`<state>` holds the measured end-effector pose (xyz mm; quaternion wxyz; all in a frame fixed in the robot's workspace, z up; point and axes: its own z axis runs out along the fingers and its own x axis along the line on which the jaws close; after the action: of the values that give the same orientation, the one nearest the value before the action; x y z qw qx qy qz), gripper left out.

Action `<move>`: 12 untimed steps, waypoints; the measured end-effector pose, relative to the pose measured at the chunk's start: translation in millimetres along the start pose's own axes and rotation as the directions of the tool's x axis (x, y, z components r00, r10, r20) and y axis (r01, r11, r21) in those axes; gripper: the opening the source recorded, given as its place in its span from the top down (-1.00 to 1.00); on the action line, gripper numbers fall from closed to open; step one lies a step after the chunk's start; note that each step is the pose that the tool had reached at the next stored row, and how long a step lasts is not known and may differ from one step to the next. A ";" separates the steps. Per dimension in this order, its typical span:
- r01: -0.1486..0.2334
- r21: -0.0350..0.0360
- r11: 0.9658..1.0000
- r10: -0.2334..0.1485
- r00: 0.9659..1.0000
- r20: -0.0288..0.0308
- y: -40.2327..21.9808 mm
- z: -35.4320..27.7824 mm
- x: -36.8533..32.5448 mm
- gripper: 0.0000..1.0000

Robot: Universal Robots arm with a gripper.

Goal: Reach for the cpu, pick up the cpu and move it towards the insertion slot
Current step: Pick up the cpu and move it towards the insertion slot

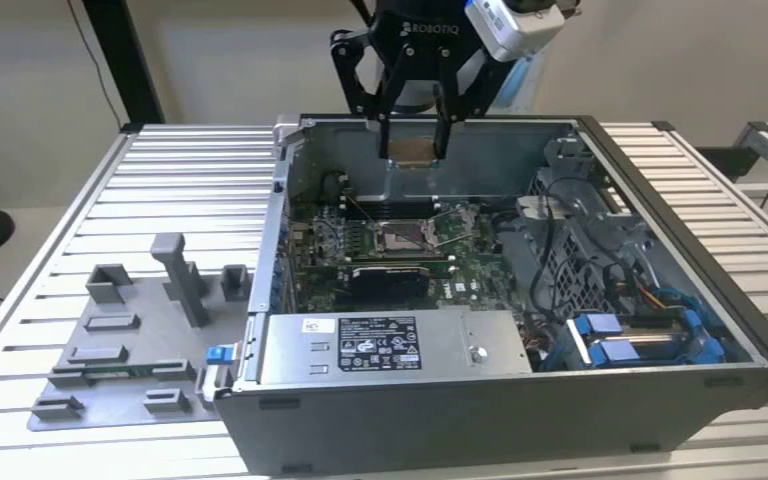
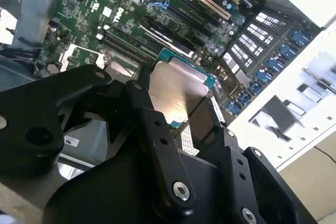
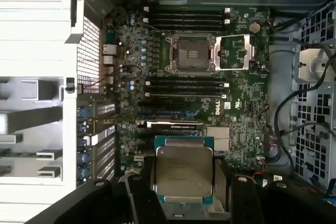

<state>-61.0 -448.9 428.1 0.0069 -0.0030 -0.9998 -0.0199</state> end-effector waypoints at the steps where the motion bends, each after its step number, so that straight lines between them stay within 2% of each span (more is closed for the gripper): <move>1: 0.000 0.000 1.000 0.000 1.000 0.000 2.1 0.4 -1.3 1.00; 7: -0.001 0.000 1.000 0.001 1.000 0.000 16.6 3.0 -8.7 1.00; 8: -0.001 0.000 1.000 0.001 1.000 0.000 22.0 3.9 -11.2 1.00; 12: -0.001 0.000 1.000 0.001 1.000 0.000 33.5 5.9 -15.3 1.00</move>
<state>-45.6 -415.2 423.3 0.0069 -0.0033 -0.9998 -0.0197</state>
